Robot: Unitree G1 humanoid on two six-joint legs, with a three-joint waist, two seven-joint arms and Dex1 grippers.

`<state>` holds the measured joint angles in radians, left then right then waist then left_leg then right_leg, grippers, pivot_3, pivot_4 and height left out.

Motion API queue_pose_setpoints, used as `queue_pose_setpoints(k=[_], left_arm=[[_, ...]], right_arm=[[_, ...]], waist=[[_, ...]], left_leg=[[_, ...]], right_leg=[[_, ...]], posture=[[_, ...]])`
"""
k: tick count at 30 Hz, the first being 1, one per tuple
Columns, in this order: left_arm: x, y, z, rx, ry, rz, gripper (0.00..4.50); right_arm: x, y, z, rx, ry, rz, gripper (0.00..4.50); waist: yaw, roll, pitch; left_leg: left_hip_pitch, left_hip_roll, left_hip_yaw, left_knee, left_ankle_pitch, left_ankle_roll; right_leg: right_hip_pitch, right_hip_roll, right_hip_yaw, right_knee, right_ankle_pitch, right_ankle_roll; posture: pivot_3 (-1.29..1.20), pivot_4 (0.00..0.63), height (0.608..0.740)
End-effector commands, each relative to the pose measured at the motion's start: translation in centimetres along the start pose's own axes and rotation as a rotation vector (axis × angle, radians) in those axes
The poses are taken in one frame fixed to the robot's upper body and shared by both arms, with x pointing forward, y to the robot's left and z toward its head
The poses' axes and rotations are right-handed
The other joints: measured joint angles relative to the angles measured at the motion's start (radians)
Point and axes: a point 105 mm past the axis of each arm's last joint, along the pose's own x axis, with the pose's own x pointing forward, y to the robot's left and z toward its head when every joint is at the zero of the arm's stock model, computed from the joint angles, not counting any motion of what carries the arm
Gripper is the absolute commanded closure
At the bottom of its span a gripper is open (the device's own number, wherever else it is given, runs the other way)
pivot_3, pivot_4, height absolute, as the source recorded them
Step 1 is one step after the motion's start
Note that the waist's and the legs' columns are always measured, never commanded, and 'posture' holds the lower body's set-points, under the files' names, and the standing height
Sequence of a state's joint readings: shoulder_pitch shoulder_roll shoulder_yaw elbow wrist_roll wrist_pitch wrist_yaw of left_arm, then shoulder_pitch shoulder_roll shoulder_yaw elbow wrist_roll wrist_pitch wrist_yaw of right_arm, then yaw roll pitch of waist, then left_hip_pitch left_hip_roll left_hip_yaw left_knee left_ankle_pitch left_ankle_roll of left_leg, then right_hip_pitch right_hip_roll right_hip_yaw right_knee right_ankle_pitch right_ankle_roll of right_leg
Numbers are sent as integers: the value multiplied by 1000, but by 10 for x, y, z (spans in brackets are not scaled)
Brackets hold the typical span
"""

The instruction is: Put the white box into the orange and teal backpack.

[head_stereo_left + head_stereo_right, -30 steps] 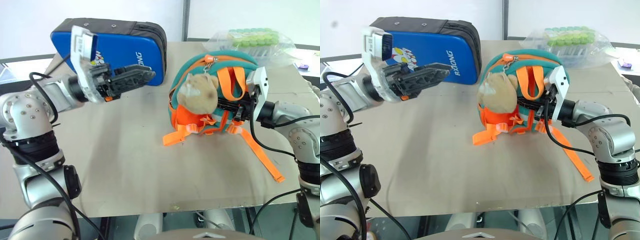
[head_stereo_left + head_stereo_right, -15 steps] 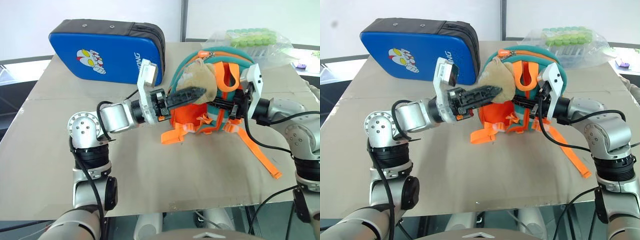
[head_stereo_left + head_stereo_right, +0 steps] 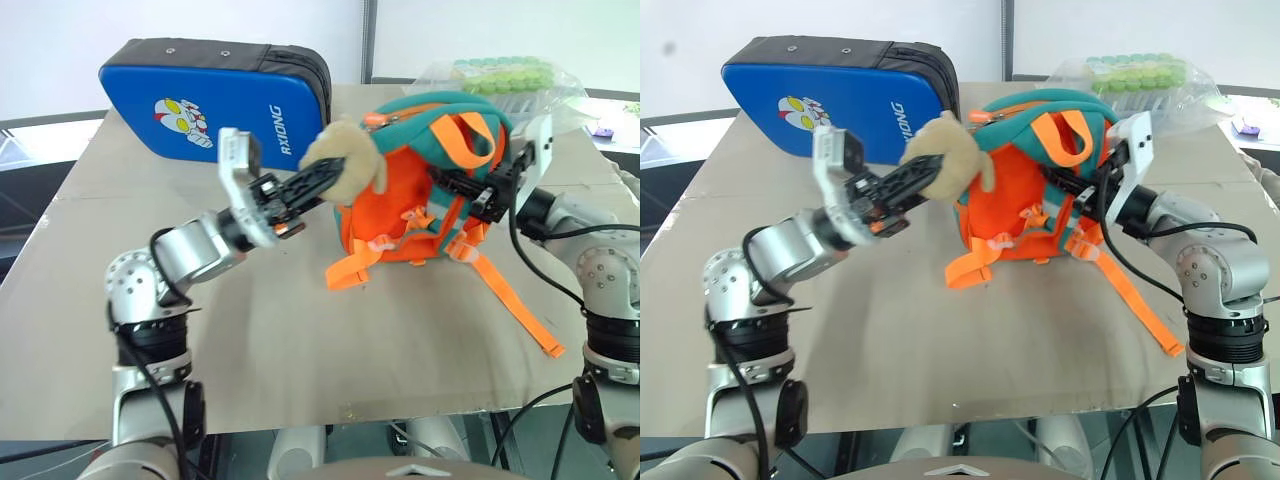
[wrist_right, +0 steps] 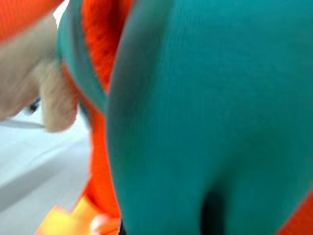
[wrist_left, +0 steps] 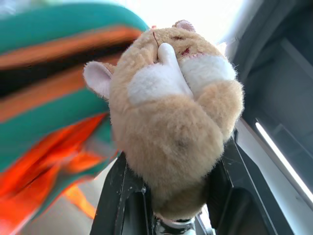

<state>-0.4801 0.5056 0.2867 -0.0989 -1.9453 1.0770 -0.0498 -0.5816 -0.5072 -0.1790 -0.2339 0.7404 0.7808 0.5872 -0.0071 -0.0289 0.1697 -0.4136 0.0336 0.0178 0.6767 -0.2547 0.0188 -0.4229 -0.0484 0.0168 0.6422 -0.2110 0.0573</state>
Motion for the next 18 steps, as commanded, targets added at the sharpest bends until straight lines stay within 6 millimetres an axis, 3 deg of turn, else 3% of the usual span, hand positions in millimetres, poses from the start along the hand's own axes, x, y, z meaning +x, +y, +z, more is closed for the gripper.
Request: queue_pose_setpoints(k=[1, 4, 7, 11, 13, 16, 18], left_arm=[[-29, 16, 15, -26, -149, 61, 3782], [-45, 40, 5, -71, -183, 164, 3782], [-66, 91, -18, -129, -197, 429, 3782], [-80, 135, -53, -155, -106, 678, 3785], [-72, 141, -59, -121, -72, 694, 3803], [-51, 129, -50, -33, -65, 604, 3803], [-33, 110, -32, 165, -72, 520, 3803]], right_arm=[[-14, -33, 37, 9, -178, -205, 4500], [-16, -44, 44, -1, -211, -289, 4500], [-16, -49, 57, 24, -284, -354, 4500], [-19, -56, 67, 36, -339, -436, 4500], [-18, -52, 66, 27, -329, -423, 4500], [-14, -37, 64, 12, -321, -356, 4500], [-10, -15, 56, -93, -257, -264, 4500]], waist=[[1, 0, 0], [3, 0, 0], [7, 0, 0], [13, 0, -1], [20, 0, -1], [22, 0, -1], [23, 0, -1]], left_leg=[[0, 0, 0, 0, 0, 0], [0, 0, 1, 0, 0, 0], [0, 0, 1, 0, 0, 0], [0, 0, 1, 0, 0, 0], [0, 0, 1, 0, 0, 0], [0, 0, 1, 0, 0, 0], [0, 0, 1, 0, 0, 0]], right_leg=[[0, 0, 0, 0, 0, 0], [0, 0, 1, 0, 0, 0], [0, 0, 0, 0, 0, 0], [0, 0, 0, 0, 0, 0], [0, 0, 0, 0, 0, 0], [0, 0, 0, 0, 0, 0], [0, 0, 0, -1, 0, 0]], posture=[[0, 150, 740], [0, 150, 740], [0, 150, 740], [0, 150, 740], [0, 150, 740], [0, 150, 740], [0, 150, 740]])
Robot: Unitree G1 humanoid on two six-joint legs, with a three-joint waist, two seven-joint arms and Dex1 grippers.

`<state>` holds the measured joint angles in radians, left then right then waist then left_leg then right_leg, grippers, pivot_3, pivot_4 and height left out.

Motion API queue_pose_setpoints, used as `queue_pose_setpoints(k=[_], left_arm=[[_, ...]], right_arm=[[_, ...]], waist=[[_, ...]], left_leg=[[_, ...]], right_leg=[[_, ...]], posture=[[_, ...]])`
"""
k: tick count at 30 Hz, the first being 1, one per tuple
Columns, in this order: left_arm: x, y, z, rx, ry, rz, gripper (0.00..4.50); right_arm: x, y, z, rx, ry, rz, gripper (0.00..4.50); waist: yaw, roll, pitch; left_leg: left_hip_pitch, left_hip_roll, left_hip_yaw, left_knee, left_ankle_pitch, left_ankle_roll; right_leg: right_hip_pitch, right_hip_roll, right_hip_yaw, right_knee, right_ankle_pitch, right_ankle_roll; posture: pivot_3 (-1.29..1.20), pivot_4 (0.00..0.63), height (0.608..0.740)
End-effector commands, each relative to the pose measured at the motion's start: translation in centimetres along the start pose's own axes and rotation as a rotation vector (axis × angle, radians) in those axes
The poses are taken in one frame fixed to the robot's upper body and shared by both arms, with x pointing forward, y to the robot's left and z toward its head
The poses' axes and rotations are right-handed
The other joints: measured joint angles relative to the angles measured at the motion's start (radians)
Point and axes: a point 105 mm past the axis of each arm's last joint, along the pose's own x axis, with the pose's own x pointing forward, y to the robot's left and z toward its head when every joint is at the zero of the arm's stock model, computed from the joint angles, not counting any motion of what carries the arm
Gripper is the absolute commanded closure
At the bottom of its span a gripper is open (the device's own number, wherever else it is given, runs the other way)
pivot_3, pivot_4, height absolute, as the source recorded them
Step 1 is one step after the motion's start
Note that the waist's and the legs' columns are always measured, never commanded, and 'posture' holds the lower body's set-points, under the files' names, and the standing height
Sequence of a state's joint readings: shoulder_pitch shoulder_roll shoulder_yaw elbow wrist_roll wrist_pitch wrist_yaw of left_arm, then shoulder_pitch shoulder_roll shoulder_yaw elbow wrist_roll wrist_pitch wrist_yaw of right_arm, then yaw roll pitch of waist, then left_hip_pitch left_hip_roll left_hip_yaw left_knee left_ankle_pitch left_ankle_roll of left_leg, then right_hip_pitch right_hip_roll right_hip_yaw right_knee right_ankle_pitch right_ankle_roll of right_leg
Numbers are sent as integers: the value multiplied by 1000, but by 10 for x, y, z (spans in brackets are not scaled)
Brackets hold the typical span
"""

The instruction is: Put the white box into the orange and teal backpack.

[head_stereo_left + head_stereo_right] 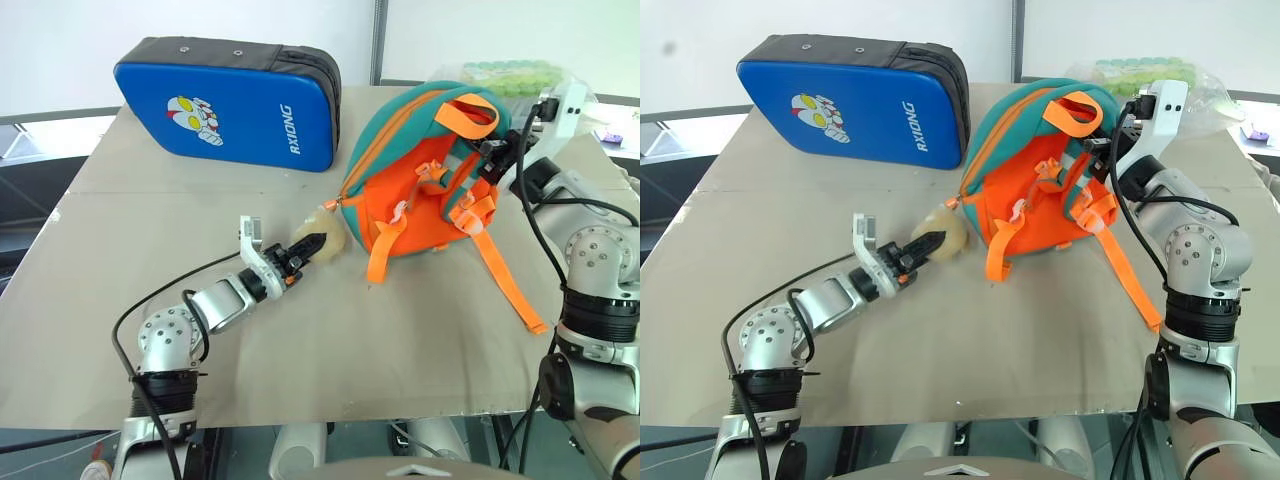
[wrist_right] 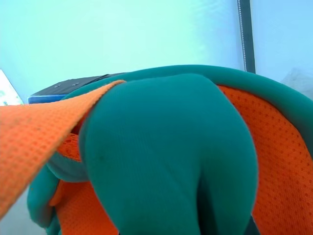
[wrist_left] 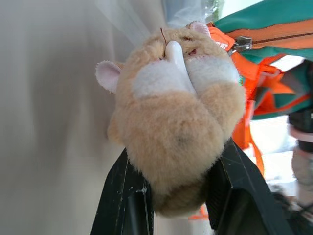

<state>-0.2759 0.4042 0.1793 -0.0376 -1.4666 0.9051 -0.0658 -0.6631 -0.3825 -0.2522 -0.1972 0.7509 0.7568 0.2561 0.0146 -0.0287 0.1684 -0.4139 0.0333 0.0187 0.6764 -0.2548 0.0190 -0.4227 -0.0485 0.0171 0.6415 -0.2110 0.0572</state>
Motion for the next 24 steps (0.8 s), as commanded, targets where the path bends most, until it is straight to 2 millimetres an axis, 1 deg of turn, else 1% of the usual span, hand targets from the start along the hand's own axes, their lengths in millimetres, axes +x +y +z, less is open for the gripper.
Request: queue_pose_setpoints(k=[1, 2, 4, 5, 7, 8, 9, 10, 11, 12, 13, 14, 15, 16, 17, 19, 21, 22, 24], left_arm=[[3, -14, 19, 272, -73, -18, 3803], [3, -25, 22, 356, -80, -58, 3804], [1, -37, 22, 502, -69, -100, 3808], [0, -41, 20, 553, -55, -126, 3808], [-3, -44, 17, 662, -39, -144, 3809], [-6, -45, 16, 683, -33, -159, 3809], [-9, -48, 17, 712, -34, -171, 3309], [-12, -50, 17, 724, -38, -180, 2737], [-16, -51, 18, 738, -43, -181, 2325], [-21, -53, 20, 758, -47, -177, 2000], [-28, -54, 20, 783, -39, -176, 1505], [-35, -54, 19, 812, -25, -174, 1242], [-42, -54, 18, 844, -12, -165, 733], [-46, -54, 16, 853, 1, -164, 429], [-52, -53, 15, 848, 15, -158, 116], [-63, -45, 11, 896, 50, -126, 116], [-74, -36, 5, 933, 89, -105, 116], [-79, -33, 3, 933, 93, -94, 116], [-90, -26, -2, 950, 113, -66, 116]], right_arm=[[-21, 25, 24, -213, -66, 106, 4500], [-25, 34, 13, -277, 2, 165, 4500], [-36, 33, -16, -460, 185, 213, 4500], [-40, 30, -26, -520, 240, 225, 4500], [-45, 31, -35, -484, 266, 242, 3735], [-48, 33, -37, -465, 271, 251, 3449], [-52, 34, -39, -461, 277, 260, 3006], [-56, 34, -39, -461, 278, 263, 2441], [-60, 36, -37, -446, 272, 277, 1897], [-67, 40, -34, -412, 262, 311, 1604], [-76, 42, -31, -378, 265, 337, 1101], [-85, 44, -28, -351, 274, 366, 858], [-95, 45, -26, -321, 289, 389, 311], [-102, 44, -24, -308, 301, 394, 52], [-109, 41, -22, -310, 309, 388, 0], [-119, 31, -19, -336, 318, 339, 0], [-132, 24, -19, -350, 348, 322, 0], [-140, 20, -21, -361, 371, 312, 0], [-162, 11, -32, -383, 461, 294, 0]], waist=[[3, 0, 0], [3, 0, 0], [-2, 1, 0], [-3, 0, 0], [-9, 0, 0], [-12, 0, 0], [-13, 0, 0], [-13, 0, 0], [-13, 1, 0], [-13, 0, 0], [-13, 0, 0], [-12, 0, 0], [-12, 0, 0], [-10, 0, 0], [-9, 0, 0], [-6, 0, 0], [-4, 1, 0], [-3, 1, 0], [-1, 0, 0]], left_leg=[[-1, 0, -1, 0, 0, 0], [-1, 0, -1, -1, 0, 0], [-1, -1, 0, -3, 0, 0], [0, -1, 1, -3, 0, 0], [0, 0, 1, -5, 0, 0], [1, 0, 1, -5, 0, 0], [1, 0, 1, -6, 0, 0], [1, 1, 1, -6, 0, 0], [1, 1, 1, -6, 0, 0], [0, 2, 1, -6, 0, 0], [0, 2, 1, -6, 0, 0], [0, 2, 1, -6, 0, 0], [0, 2, 1, -6, 0, 0], [0, 3, 1, -6, 0, 0], [-1, 3, 1, -6, 0, 0], [0, 3, 1, -6, 0, 0], [0, 3, 2, -6, 0, 0], [0, 3, 3, -6, 0, 0], [1, 3, 3, -6, 0, 0]], right_leg=[[0, 0, -1, -1, 0, 0], [0, 0, -1, -1, 0, 0], [0, 0, 0, -3, 0, 0], [0, 0, 0, -3, 0, 0], [0, 0, 1, -5, 0, 0], [0, 0, 1, -5, 0, 0], [0, 0, 1, -5, 0, 0], [-1, 0, 1, -4, 0, 0], [-1, 1, 0, -5, 0, 0], [-1, 1, 0, -5, 0, 0], [-1, 1, 0, -5, 0, 0], [-1, 1, 0, -5, 0, 0], [-1, 1, 0, -6, 0, 0], [0, 1, 0, -6, 0, 0], [-1, 0, 0, -6, 0, 0], [0, 0, 0, -8, 0, 0], [0, 1, 0, -8, -2, -3], [0, 1, 0, -8, -3, -4], [0, 1, 1, -8, -3, -4]], posture=[[0, 150, 740], [0, 150, 740], [0, 150, 740], [0, 150, 740], [0, 150, 740], [0, 150, 740], [0, 150, 740], [0, 150, 740], [0, 150, 740], [0, 150, 740], [0, 150, 740], [0, 150, 740], [0, 150, 740], [0, 150, 740], [0, 150, 740], [0, 150, 740], [0, 150, 740], [0, 150, 740], [0, 150, 740]])
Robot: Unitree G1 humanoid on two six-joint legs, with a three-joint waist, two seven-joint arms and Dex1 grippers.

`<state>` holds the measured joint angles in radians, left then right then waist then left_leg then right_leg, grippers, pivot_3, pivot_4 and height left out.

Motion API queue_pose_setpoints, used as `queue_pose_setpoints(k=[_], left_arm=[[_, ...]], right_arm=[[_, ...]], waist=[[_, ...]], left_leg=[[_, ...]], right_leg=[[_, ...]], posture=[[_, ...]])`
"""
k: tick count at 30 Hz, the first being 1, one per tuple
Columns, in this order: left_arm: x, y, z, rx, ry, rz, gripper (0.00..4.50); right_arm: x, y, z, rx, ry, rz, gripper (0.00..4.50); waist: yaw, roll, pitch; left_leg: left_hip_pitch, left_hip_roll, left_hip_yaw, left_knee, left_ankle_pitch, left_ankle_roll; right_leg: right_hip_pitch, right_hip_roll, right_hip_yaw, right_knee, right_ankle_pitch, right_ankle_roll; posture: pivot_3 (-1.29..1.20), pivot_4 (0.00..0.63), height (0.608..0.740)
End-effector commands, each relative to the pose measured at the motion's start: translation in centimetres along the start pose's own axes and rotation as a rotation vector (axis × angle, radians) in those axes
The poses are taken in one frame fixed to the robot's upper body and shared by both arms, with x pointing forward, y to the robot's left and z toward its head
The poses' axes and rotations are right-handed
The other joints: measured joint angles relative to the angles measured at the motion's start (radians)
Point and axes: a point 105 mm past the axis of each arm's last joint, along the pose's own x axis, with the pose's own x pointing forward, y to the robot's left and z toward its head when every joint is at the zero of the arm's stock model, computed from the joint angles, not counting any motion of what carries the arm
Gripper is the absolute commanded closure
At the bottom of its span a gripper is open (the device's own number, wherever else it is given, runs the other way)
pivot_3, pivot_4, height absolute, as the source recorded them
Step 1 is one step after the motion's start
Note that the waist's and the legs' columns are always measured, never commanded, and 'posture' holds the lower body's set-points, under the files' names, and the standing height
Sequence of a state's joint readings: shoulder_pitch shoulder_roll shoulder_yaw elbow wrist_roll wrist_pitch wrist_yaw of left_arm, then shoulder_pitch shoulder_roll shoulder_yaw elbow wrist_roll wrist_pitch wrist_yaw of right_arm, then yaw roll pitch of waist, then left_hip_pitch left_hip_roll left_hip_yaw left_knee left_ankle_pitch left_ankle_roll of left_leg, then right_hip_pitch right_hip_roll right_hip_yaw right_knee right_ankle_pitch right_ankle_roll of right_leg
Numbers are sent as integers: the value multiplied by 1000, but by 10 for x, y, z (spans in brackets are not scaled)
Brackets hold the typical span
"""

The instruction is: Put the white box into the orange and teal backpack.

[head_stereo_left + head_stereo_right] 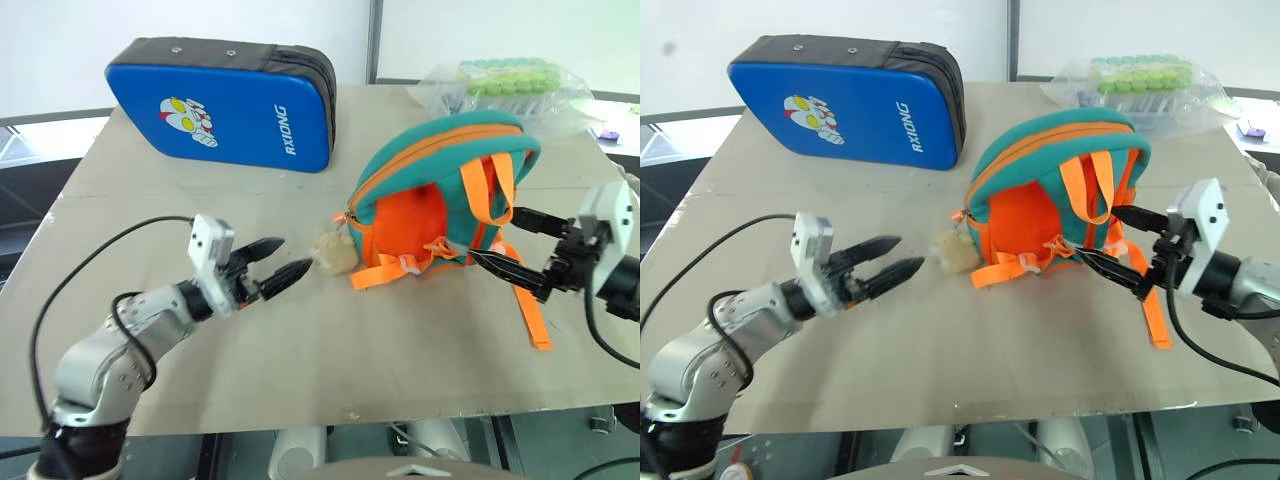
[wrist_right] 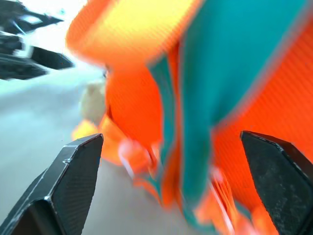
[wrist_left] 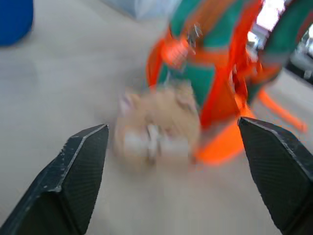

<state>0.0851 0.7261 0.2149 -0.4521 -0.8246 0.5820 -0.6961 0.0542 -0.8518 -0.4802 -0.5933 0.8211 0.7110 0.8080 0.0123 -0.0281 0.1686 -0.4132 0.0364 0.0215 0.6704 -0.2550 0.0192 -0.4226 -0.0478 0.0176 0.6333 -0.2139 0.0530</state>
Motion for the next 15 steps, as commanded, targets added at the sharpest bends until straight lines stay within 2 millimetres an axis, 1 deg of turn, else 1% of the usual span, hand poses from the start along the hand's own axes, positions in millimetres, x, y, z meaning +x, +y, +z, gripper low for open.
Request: queue_pose_setpoints(k=[1, 3, 5, 6, 8, 12, 14, 15], left_arm=[[-14, -3, 4, 99, -2, 5, 116], [-26, -5, -3, 116, 22, 31, 116], [-38, -8, -10, 122, 45, 54, 116], [-42, -9, -13, 123, 58, 59, 116], [-48, -11, -19, 115, 75, 70, 116], [-57, -10, -27, 73, 77, 103, 116], [-59, -9, -28, 61, 75, 109, 116], [-60, -9, -30, 59, 87, 112, 116]], right_arm=[[-21, 4, -9, -80, 70, 4, 0], [-38, 0, -32, -55, 117, -51, 0], [-54, 0, -58, -35, 185, -86, 0], [-59, -1, -66, -46, 203, -102, 0], [-64, -4, -74, -38, 197, -128, 0], [-72, -10, -85, -45, 206, -155, 0], [-73, -12, -87, -48, 206, -160, 0], [-74, -13, -88, -50, 207, -159, 0]], waist=[[3, 0, 0], [2, 0, 0], [2, -2, -1], [1, -2, -1], [0, -1, -2], [-1, -1, -1], [-1, -1, -1], [-1, -1, -1]], left_leg=[[0, 0, 0, 0, 0, 0], [1, 0, -1, 0, 0, 0], [2, 1, 0, 0, 0, 0], [2, 1, 0, 0, 0, 0], [3, 1, 1, 0, 0, 0], [8, 2, 2, 0, 0, 0], [14, 3, 1, 0, 0, 0], [14, 3, 1, 0, 0, 0]], right_leg=[[0, 0, -1, 0, 0, 0], [1, 0, -1, 0, 0, 0], [2, 0, -1, 0, 0, 0], [2, 0, -1, 0, 0, 0], [3, 0, 0, -1, -3, 4], [6, 0, 2, -1, -2, 4], [10, 0, 2, -1, -2, 3], [10, 0, 2, -1, -2, 3]], posture=[[0, 150, 740], [0, 150, 740], [0, 150, 740], [0, 150, 740], [0, 150, 740], [0, 150, 740], [0, 150, 740], [0, 150, 740]])
